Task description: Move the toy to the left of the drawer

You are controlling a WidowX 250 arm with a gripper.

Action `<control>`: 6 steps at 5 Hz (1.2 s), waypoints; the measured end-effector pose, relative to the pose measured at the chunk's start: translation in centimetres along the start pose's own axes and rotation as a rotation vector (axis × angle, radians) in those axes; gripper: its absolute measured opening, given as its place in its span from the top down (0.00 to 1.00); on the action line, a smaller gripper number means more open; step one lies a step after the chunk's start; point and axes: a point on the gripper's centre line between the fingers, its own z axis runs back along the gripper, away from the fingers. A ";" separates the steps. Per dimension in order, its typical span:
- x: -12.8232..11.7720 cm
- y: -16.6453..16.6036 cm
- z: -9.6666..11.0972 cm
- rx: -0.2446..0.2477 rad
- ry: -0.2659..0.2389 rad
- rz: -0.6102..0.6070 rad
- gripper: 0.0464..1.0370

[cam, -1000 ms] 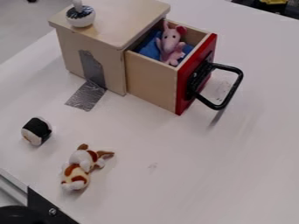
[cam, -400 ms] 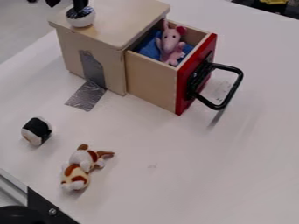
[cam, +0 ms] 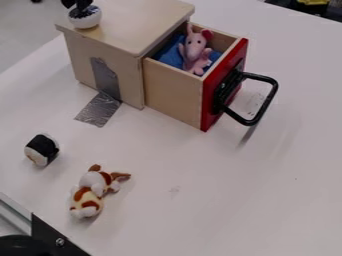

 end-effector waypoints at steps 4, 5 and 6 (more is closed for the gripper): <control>-2.7 -7.7 2.8 -0.063 -0.099 -0.179 0.87; -5.9 -10.5 3.3 -0.068 -0.130 -0.222 0.87; -8.6 -11.9 2.0 -0.058 -0.139 -0.231 0.87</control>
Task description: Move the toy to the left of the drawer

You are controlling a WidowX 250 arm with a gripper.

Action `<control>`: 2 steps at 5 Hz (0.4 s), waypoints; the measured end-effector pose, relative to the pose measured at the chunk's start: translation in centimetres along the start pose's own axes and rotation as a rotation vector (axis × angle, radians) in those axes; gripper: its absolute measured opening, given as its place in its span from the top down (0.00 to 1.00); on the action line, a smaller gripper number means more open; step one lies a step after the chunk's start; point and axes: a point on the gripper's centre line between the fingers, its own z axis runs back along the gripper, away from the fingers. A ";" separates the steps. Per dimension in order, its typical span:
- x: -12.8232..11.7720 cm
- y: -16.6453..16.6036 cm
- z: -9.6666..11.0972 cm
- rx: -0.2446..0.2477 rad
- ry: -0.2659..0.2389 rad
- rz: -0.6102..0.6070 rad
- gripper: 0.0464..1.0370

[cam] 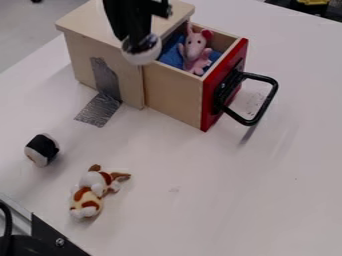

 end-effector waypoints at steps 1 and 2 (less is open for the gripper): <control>-1.7 -2.3 -3.5 -0.030 -0.011 -0.032 0.87; -2.3 -4.3 -6.9 -0.045 0.016 -0.055 0.87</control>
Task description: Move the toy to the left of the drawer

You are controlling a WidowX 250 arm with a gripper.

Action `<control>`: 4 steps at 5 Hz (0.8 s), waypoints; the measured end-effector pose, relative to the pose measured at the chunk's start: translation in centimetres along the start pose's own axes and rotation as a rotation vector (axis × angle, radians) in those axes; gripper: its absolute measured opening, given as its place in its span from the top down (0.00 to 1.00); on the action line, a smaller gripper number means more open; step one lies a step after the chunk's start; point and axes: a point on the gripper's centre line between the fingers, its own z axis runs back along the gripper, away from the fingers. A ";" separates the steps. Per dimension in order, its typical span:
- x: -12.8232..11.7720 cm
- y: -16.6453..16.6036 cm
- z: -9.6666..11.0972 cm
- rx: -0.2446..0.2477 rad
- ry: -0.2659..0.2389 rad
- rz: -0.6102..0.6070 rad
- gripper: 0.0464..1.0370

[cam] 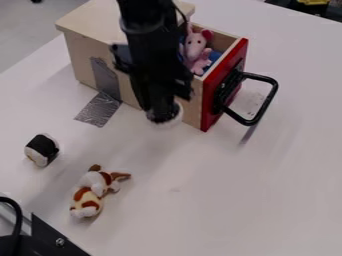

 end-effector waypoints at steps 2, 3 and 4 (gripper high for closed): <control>0.1 -1.4 -3.9 0.034 0.077 -0.008 0.87; -0.1 -1.6 -4.0 0.055 0.089 -0.011 0.84; -0.9 -1.6 -3.0 0.069 0.086 -0.001 0.58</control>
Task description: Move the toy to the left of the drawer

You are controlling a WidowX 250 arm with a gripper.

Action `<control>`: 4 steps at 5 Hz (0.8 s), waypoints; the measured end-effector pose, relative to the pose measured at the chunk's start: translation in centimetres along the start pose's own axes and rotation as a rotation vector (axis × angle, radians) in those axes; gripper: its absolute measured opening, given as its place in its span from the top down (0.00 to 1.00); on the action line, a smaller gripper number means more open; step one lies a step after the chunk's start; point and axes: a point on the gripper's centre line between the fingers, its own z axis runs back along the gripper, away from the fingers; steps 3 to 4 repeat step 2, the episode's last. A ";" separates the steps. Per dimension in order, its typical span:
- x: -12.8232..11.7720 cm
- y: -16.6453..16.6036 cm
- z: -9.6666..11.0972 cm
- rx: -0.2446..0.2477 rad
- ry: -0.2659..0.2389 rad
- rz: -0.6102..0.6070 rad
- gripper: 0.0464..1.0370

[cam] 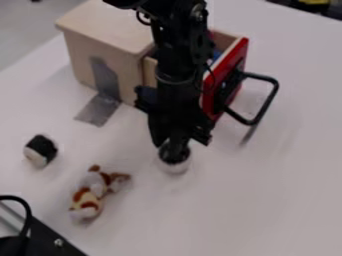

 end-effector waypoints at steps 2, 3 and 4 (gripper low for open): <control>-0.4 -0.5 4.6 -0.034 -0.064 0.042 0.04; -0.4 -0.5 4.6 -0.034 -0.064 0.042 0.04; -0.4 -0.5 4.6 -0.034 -0.064 0.042 0.04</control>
